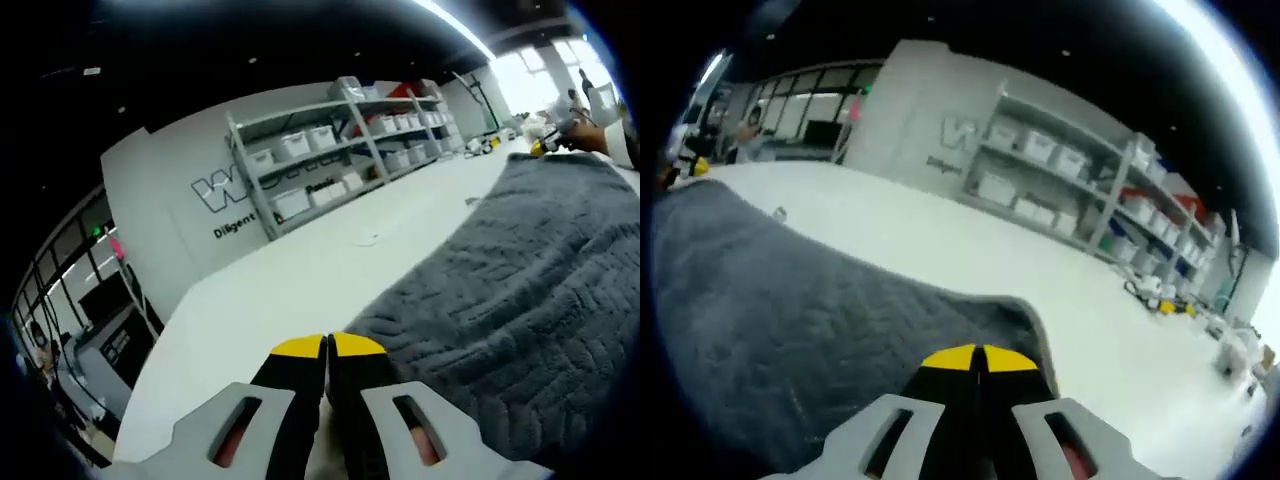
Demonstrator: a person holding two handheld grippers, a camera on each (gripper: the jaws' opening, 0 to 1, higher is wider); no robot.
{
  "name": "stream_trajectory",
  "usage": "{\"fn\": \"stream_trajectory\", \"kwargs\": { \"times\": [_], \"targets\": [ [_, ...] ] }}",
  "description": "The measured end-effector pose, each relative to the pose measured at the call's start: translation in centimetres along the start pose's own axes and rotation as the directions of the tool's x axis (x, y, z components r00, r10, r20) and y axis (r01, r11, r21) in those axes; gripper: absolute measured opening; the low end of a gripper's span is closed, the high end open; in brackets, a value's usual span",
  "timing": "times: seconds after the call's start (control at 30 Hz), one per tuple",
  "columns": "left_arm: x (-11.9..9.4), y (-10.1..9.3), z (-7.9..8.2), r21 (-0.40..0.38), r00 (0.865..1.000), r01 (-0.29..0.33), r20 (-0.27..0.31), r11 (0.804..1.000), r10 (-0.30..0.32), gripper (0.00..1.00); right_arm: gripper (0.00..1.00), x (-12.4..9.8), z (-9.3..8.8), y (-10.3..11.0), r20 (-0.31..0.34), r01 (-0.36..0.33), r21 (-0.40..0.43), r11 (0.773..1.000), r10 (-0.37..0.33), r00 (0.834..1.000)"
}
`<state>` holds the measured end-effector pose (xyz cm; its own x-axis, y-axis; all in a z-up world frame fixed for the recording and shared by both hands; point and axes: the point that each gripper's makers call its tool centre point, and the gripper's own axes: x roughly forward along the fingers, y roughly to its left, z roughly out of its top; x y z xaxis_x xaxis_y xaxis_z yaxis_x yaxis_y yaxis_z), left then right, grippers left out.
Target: Open the folded towel by lifting each exposed corner and separating the folded layers until the towel lies flat within the target outline without major curled edges
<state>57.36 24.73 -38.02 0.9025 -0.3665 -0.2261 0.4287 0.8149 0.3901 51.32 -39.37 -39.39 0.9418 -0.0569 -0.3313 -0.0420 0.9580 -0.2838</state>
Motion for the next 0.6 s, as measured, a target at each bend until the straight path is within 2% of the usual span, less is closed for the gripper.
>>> {"fn": "stream_trajectory", "kwargs": {
  "times": [0.13,0.17,0.2,0.27,0.33,0.4,0.5,0.6],
  "targets": [
    [1.2,-1.1,-0.7,-0.038,0.998,0.043,-0.053,0.998,-0.045,0.00,0.00,-0.1,-0.8,0.4,-0.032,-0.017,0.033,0.999,0.018,0.999],
    [1.4,-1.3,-1.7,-0.038,0.992,0.037,-0.122,0.999,-0.041,0.00,0.00,-0.2,-0.9,0.6,-0.035,-0.020,0.033,0.999,0.021,0.999],
    [1.7,-1.9,-2.0,-0.034,0.988,0.063,-0.140,0.997,-0.067,0.00,0.00,-0.3,-1.1,0.9,-0.043,-0.023,0.029,0.999,0.024,0.999],
    [1.6,-2.0,-1.6,-0.040,0.991,0.061,-0.116,0.997,-0.065,0.00,0.00,-0.8,-1.4,1.5,-0.063,-0.026,-0.001,1.000,0.026,0.998],
    [1.4,-1.7,-1.8,-0.021,0.990,0.043,-0.136,0.999,-0.045,0.00,0.00,-1.2,-1.9,1.8,-0.093,-0.030,-0.007,1.000,0.029,0.995],
    [1.4,-1.7,-1.9,-0.009,0.990,0.035,-0.133,0.999,-0.036,0.00,0.00,-1.7,-2.3,1.9,-0.109,-0.019,-0.023,1.000,0.017,0.994],
    [1.4,-1.2,-2.1,0.013,0.990,0.015,-0.142,1.000,-0.013,0.00,0.00,-2.1,-2.6,2.1,-0.113,-0.009,-0.040,0.999,0.005,0.994],
    [1.4,-1.1,-2.1,0.007,0.991,0.016,-0.136,1.000,-0.015,0.00,0.00,-2.7,-2.9,2.1,-0.115,0.001,-0.022,1.000,-0.003,0.993]
  ]
}}
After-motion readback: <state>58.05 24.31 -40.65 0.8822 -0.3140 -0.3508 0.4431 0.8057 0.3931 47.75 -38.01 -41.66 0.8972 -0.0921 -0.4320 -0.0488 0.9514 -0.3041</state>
